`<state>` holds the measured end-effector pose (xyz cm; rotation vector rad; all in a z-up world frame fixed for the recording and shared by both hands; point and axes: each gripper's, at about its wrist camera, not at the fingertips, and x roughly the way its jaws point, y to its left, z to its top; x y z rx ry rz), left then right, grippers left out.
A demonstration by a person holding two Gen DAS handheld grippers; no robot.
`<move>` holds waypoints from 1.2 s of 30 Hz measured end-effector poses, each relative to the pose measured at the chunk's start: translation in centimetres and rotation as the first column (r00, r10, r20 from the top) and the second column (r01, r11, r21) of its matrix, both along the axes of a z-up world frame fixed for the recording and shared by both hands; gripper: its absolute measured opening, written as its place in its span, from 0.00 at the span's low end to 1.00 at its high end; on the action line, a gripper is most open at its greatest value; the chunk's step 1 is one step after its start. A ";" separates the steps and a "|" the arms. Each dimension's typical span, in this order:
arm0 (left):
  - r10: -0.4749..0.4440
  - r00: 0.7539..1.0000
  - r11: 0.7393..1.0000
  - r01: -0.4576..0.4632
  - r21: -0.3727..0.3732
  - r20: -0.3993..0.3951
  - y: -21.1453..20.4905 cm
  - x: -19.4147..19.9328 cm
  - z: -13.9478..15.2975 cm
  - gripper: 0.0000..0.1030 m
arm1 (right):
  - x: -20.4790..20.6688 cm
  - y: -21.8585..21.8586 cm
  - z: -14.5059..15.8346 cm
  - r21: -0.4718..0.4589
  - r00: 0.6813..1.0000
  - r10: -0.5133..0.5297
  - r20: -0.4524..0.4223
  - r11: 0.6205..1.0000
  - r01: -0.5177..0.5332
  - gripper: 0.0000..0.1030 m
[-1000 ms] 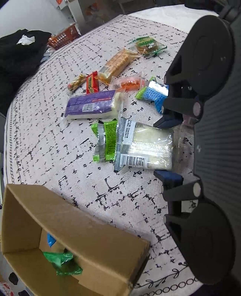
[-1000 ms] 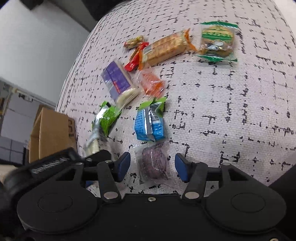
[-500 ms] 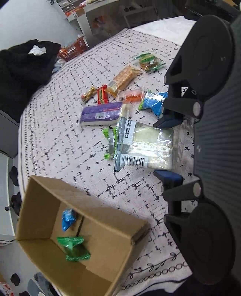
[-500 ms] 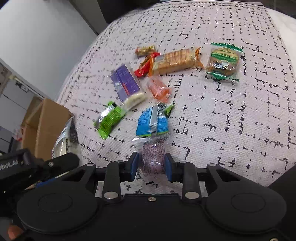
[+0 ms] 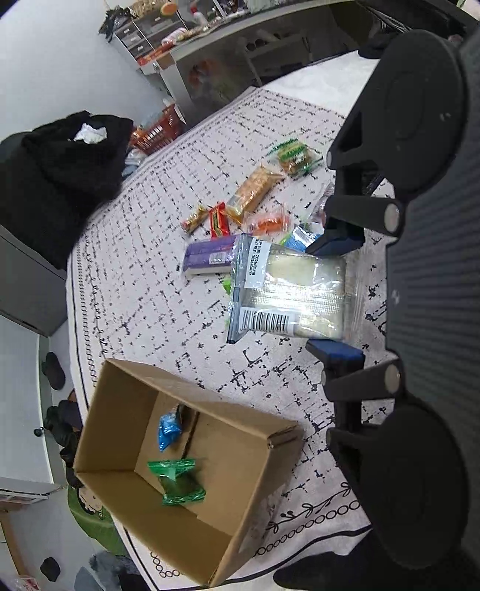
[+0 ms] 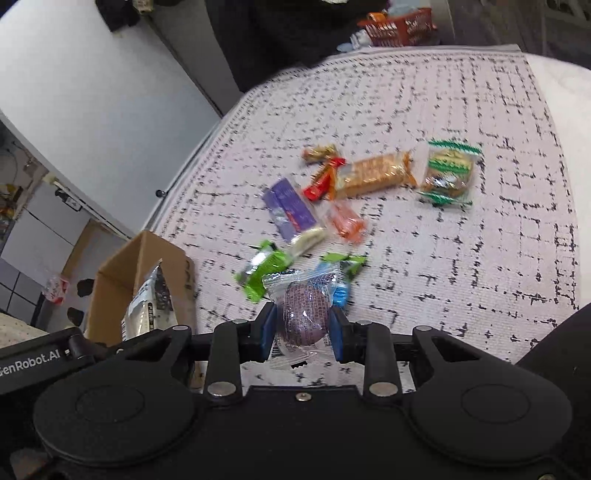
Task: Organize snacks
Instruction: 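Carry both packs over the cardboard box and open both tools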
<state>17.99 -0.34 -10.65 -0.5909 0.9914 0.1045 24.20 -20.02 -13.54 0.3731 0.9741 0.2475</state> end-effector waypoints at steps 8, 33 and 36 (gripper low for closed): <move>0.023 0.998 1.000 -0.023 -0.008 0.055 1.9 -1.3 2.0 0.45 | -1.2 2.6 2.7 0.002 0.997 0.032 0.069 0.999 -0.032 0.29; 0.131 0.982 0.991 -0.127 -0.042 0.138 9.9 -4.0 5.2 0.45 | -2.9 10.6 7.2 0.020 0.978 0.121 0.173 0.992 -0.126 0.29; 0.143 0.980 0.989 -0.138 -0.045 0.136 10.9 -4.0 5.1 0.45 | -2.9 11.5 7.4 0.023 0.976 0.127 0.175 0.991 -0.133 0.29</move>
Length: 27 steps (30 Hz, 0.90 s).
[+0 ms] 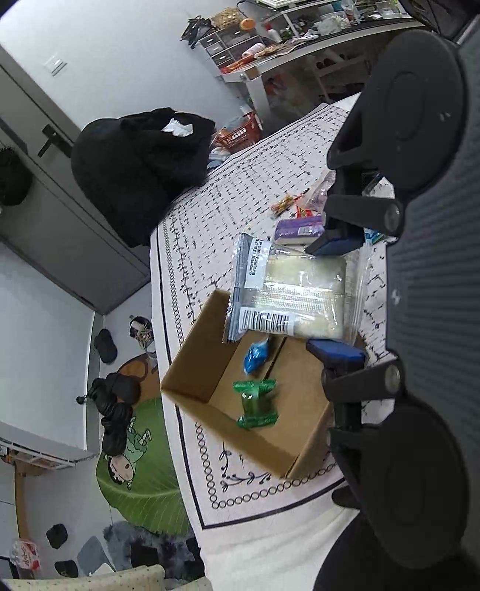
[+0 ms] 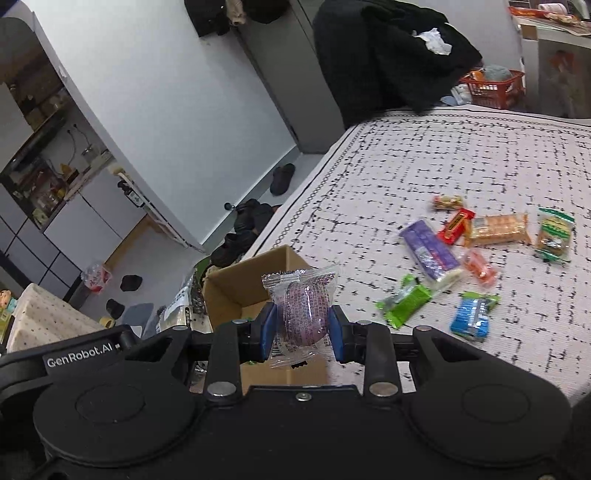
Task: Organize snacks
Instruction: 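Carry both packs over the cardboard box and open both tools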
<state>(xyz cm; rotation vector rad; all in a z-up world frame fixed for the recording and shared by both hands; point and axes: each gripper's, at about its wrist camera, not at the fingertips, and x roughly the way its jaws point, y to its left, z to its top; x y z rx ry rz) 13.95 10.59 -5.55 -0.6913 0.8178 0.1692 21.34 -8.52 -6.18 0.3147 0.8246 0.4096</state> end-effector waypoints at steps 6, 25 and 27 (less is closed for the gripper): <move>0.011 1.000 1.000 -0.011 -0.002 -0.006 2.1 0.0 -0.3 0.45 | 0.2 2.1 -0.2 -0.011 1.000 0.021 0.001 1.000 -0.021 0.29; 0.028 0.993 0.999 -0.030 -0.022 -0.112 6.3 2.0 -4.3 0.45 | 2.2 6.8 -3.1 -0.023 0.995 0.064 -0.074 0.998 -0.066 0.29; 0.036 0.991 0.999 -0.038 -0.012 -0.127 6.5 2.2 -4.6 0.45 | 2.4 7.0 -3.5 -0.022 0.994 0.068 -0.087 0.997 -0.070 0.30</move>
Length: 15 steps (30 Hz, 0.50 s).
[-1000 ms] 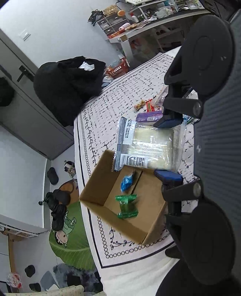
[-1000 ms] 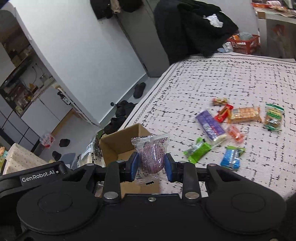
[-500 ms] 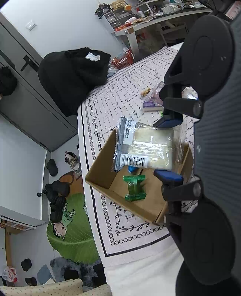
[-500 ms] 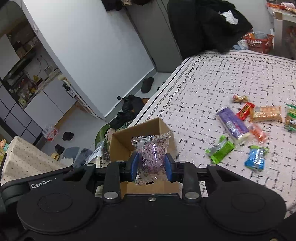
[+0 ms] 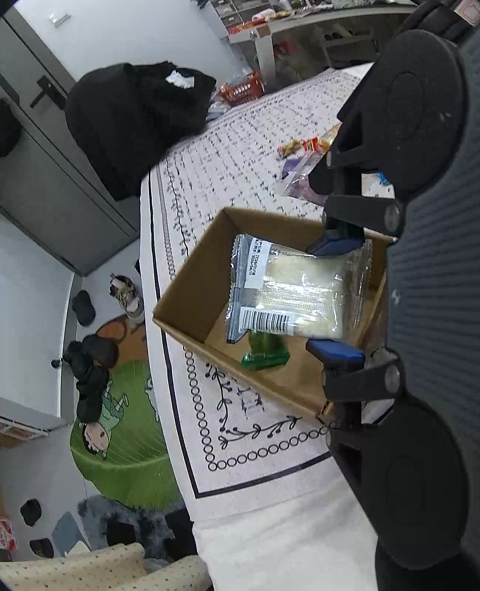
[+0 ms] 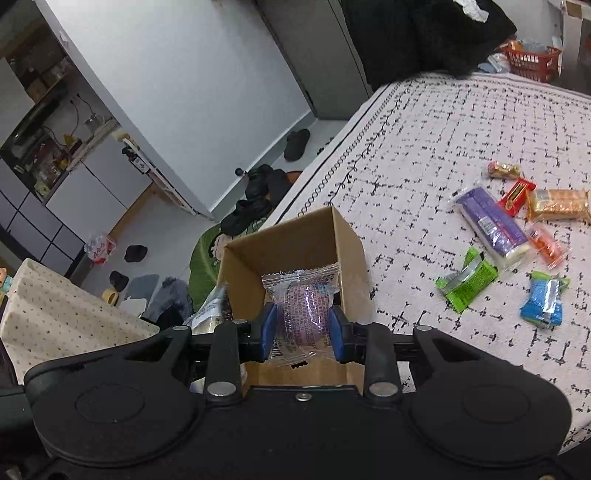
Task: Organize snacks
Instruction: 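Carry both packs over the cardboard box and open both tools, then withdraw both tools from the box toward the remaining snacks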
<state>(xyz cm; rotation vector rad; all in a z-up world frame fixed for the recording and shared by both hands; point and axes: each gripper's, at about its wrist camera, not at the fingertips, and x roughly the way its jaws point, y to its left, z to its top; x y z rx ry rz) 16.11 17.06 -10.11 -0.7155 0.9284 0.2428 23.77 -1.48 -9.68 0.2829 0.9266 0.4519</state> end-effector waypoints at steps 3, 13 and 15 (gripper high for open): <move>0.020 1.000 1.000 -0.020 0.001 -0.022 0.5 0.2 -0.4 0.46 | 0.2 0.1 -0.4 0.007 1.000 0.001 -0.017 1.000 -0.001 0.30; 0.040 0.998 0.999 -0.039 0.014 -0.056 0.5 0.3 -0.1 0.55 | 0.2 -1.0 0.0 0.043 1.000 0.008 -0.025 0.999 -0.007 0.50; 0.043 0.998 0.999 -0.041 0.030 -0.056 0.2 0.2 0.3 0.58 | 0.2 -1.8 0.3 0.048 1.000 -0.011 -0.026 0.999 0.012 0.57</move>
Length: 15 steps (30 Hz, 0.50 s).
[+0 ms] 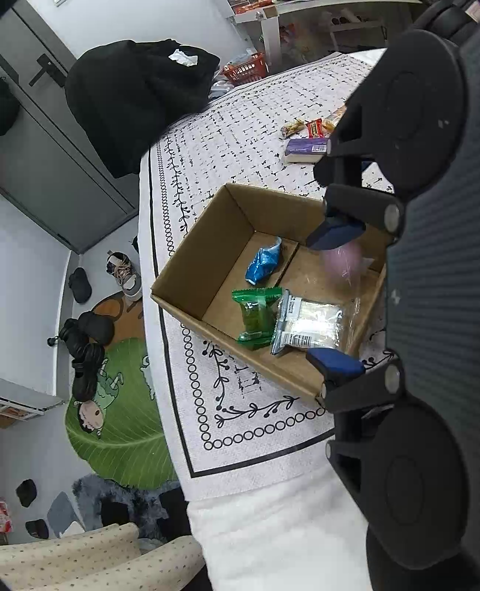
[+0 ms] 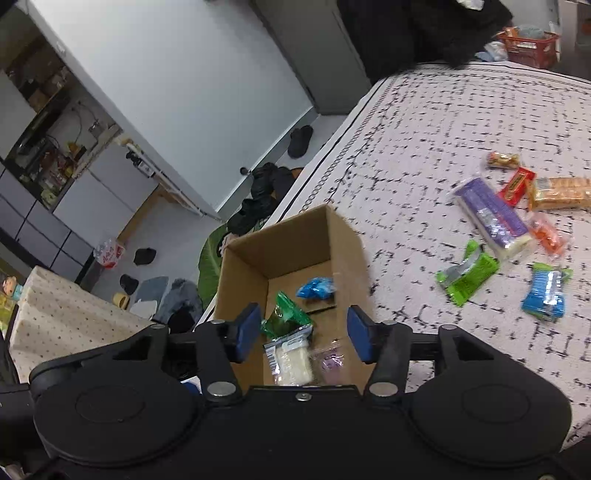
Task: Organize snacks
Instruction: 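Withdraw both tools from the box toward the remaining snacks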
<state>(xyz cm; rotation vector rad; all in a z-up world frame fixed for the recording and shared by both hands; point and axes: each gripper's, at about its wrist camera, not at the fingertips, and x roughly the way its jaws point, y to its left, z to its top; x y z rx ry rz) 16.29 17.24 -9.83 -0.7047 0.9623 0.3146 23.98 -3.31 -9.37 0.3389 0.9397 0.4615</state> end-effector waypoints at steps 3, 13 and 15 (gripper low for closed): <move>0.008 1.000 1.000 -0.008 0.011 -0.006 -0.3 -0.2 0.4 0.63 | -0.2 -1.4 0.5 -0.006 0.999 -0.032 0.015 0.999 0.032 0.76; -0.040 0.999 0.996 0.039 0.082 0.015 -3.2 -0.9 2.8 0.93 | -0.8 -6.4 2.0 -0.040 0.992 -0.106 0.072 0.993 0.109 0.91; -0.059 0.998 0.995 0.057 0.079 0.025 -3.9 -1.1 3.0 0.96 | -1.1 -7.0 2.3 -0.049 0.991 -0.103 0.086 0.993 0.107 0.93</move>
